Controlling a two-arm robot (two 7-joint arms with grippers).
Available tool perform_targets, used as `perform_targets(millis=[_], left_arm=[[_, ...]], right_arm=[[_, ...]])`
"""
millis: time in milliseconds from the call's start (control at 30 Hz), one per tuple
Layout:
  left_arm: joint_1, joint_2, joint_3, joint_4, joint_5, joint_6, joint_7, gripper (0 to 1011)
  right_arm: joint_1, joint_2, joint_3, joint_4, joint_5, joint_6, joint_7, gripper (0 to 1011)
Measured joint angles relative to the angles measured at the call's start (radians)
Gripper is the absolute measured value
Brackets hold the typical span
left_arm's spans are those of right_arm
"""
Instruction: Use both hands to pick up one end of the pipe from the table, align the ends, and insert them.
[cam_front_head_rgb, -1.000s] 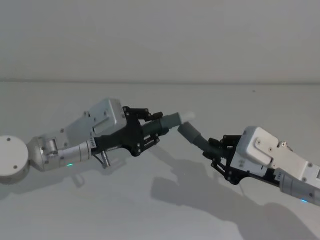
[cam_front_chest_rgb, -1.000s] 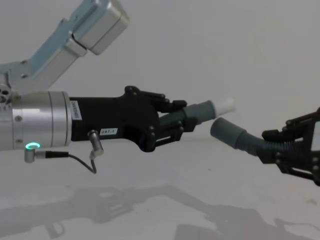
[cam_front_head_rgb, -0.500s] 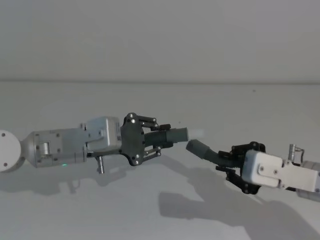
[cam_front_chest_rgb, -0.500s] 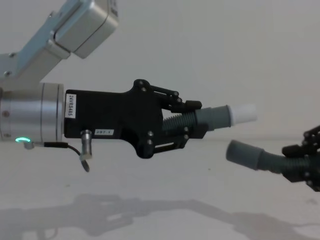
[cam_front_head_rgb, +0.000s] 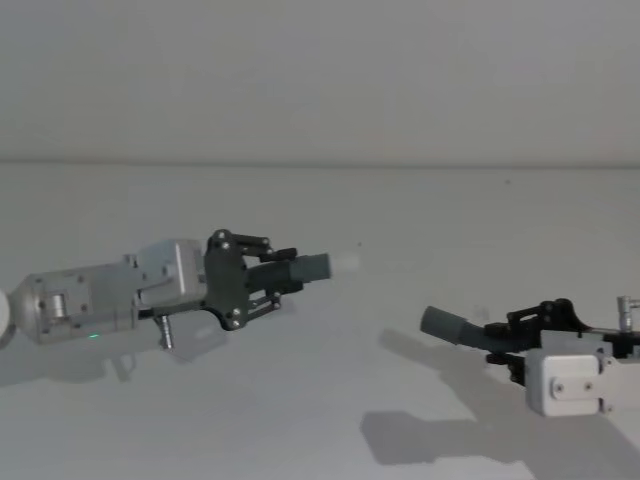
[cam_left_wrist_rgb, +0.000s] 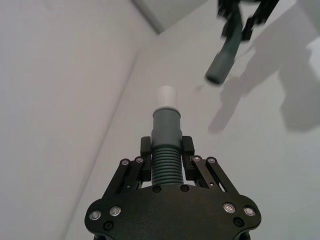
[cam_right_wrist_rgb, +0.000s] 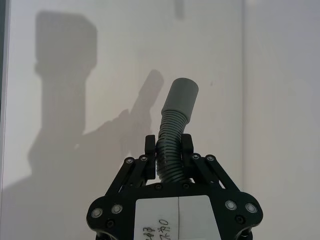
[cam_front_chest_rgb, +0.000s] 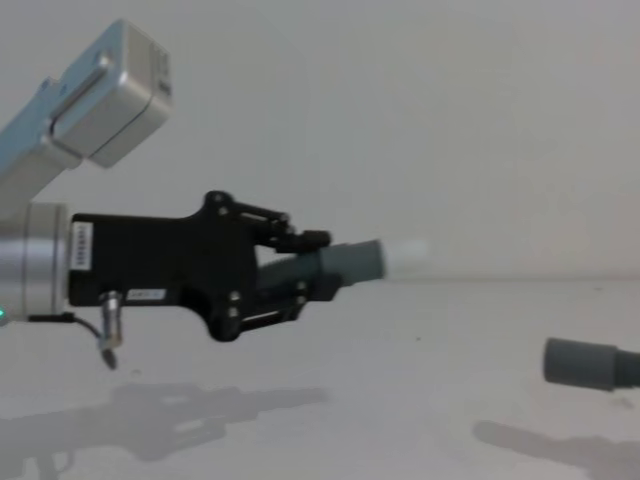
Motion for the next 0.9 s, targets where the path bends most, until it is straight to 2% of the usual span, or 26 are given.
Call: perform_targets(millis=[133, 433, 567, 900], left_arm=[[0.017, 0.015, -0.021, 0.032, 0.012, -0.006, 0.035, 345], [0.033, 0.028, -0.048, 0.09, 0.026, -0.02, 0.078, 345], [0.038, 0.031, -0.056, 0.104, 0.029, -0.023, 0.088, 345], [0.039, 0.025, -0.06, 0.115, 0.021, -0.048, 0.07, 345]], right_arm=[[-0.002, 0.038, 0.007, -0.001, -0.031, -0.029, 0.008, 287], [-0.004, 0.06, 0.025, -0.005, -0.04, -0.088, 0.002, 287], [0.003, 0.055, 0.031, -0.007, -0.032, -0.12, -0.004, 287], [0.048, 0.001, 0.021, -0.011, -0.019, -0.196, -0.011, 287]])
